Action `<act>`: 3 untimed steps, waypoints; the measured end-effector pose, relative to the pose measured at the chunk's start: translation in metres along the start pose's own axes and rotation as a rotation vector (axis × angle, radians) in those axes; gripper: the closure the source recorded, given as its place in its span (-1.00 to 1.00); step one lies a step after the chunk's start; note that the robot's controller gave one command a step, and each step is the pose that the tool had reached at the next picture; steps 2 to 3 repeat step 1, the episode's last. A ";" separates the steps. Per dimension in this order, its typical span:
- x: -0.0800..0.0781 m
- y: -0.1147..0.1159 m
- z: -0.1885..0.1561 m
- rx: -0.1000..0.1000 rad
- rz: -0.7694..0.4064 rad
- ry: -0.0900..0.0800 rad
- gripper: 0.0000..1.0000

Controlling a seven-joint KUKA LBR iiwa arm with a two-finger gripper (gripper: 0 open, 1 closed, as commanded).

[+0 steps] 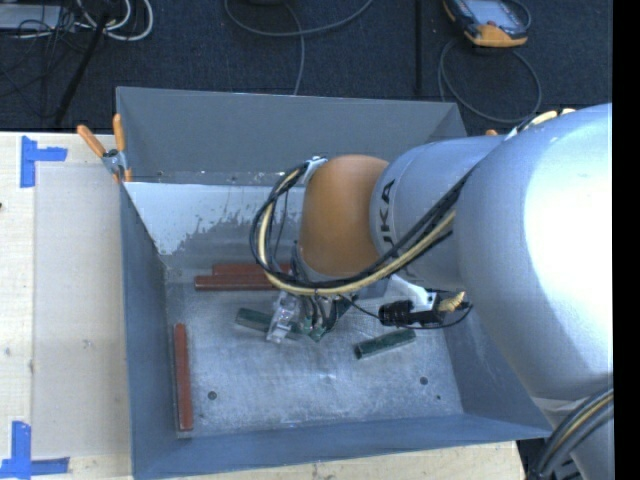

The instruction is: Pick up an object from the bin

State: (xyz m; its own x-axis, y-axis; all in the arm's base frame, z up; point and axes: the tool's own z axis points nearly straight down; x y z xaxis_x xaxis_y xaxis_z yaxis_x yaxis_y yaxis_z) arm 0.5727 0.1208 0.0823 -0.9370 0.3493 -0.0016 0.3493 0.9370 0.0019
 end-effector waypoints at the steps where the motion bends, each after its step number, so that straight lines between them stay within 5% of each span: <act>1: 0.002 -0.002 -0.019 0.006 -0.001 0.009 1.00; 3: 0.002 -0.002 -0.019 0.006 -0.001 0.009 1.00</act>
Offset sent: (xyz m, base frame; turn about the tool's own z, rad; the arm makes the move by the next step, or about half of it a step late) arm 0.0000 0.0000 0.1055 0.0000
